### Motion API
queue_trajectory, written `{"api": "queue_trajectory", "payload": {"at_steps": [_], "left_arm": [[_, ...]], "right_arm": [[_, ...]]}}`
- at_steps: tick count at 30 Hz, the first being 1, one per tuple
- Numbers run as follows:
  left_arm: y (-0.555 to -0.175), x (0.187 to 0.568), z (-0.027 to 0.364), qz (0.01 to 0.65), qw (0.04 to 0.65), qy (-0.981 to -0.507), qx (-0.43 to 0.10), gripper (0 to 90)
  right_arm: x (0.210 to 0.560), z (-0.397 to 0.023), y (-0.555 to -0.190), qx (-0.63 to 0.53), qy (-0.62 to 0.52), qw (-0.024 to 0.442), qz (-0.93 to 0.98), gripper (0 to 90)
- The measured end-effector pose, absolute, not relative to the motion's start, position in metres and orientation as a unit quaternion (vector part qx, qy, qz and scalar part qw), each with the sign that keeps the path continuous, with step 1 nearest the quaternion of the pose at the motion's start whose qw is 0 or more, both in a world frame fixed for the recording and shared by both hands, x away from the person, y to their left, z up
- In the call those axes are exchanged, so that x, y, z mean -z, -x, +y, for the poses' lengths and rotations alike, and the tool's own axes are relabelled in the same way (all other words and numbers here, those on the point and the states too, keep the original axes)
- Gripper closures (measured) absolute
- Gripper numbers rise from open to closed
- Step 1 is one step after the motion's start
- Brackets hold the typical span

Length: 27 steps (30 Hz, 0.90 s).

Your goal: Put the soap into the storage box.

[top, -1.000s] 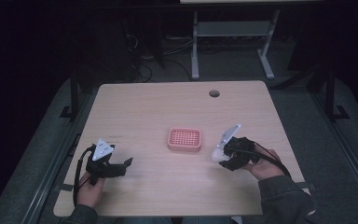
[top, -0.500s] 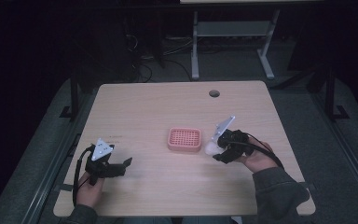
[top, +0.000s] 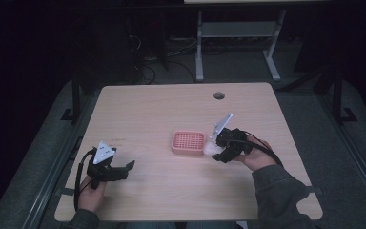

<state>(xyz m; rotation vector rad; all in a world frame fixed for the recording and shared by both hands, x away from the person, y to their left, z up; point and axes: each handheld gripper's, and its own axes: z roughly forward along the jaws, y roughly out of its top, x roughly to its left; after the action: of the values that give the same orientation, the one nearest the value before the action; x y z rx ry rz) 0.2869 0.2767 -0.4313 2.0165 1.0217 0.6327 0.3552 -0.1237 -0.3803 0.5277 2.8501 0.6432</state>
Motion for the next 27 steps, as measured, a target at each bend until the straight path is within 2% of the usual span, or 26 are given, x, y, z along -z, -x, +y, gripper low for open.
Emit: {"api": "queue_trajectory", "payload": {"at_steps": [27], "left_arm": [[-0.287,0.431,0.276,0.401,0.387,-0.793,-0.247,14.7]], "right_arm": [[0.378,-0.084,-0.383,-0.207,-0.152,0.069,0.964,48.7]]}}
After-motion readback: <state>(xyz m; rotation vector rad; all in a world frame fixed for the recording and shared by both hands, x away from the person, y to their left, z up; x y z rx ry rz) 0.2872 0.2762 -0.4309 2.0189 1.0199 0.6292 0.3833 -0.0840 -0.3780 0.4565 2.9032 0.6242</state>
